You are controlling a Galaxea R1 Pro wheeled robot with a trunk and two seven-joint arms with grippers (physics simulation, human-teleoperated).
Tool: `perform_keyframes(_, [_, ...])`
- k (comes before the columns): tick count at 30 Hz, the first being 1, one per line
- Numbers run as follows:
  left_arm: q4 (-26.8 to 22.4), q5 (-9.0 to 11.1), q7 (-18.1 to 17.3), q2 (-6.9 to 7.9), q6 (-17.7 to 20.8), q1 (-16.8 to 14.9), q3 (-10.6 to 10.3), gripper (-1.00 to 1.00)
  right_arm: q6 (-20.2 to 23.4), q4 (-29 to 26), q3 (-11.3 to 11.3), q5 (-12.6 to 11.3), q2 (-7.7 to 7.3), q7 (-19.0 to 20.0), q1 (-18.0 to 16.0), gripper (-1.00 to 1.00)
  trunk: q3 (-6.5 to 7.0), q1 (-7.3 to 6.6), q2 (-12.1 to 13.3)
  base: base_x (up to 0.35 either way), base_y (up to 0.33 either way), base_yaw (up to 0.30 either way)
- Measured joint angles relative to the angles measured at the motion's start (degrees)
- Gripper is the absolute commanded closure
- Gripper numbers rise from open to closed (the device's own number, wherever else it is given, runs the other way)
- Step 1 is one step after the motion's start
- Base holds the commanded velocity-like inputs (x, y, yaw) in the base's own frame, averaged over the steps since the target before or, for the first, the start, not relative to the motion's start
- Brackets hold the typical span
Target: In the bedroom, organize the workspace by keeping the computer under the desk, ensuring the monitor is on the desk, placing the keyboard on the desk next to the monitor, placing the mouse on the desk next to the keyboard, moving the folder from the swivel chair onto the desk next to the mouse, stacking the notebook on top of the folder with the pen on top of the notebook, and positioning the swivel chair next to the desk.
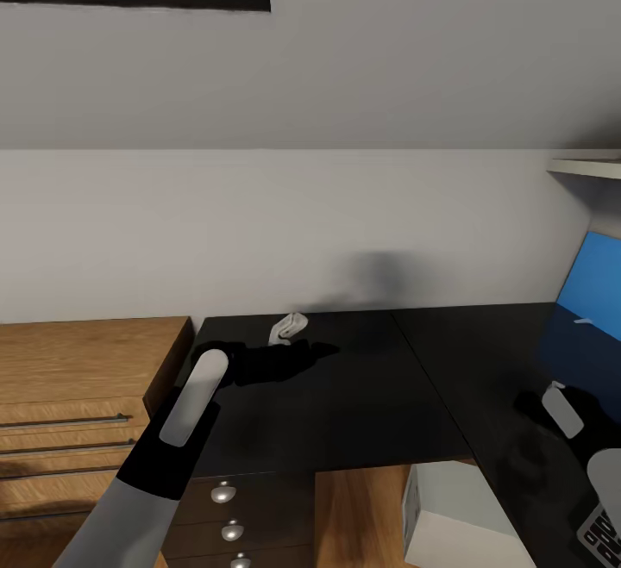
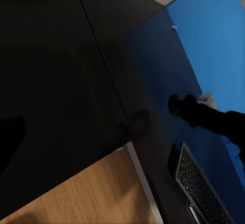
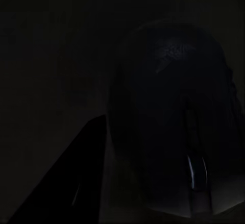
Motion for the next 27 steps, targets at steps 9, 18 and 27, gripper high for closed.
perform_keyframes(9, [0.0,-0.2,0.0,0.31,0.0,0.0,0.1,-1.0,3.5,-8.5,0.3,0.4,3.35,-2.5,0.1,1.0,0.0,0.0,0.0,0.0,0.0,0.106])
perform_keyframes(18, [-1.7,-0.2,-0.2,6.07,-0.2,0.0,8.9,-1.0,3.6,-15.3,2.8,0.1,12.36,-9.4,0.1,1.0,0.0,0.0,0.0,0.0,0.0,0.267])
perform_keyframes(27, [-1.9,-0.3,-0.2,6.88,-0.1,0.0,14.1,-1.0,2.0,-13.8,14.4,2.8,21.22,-11.0,0.3,1.0,-0.07,0.0,0.0,0.0,0.0,0.274])
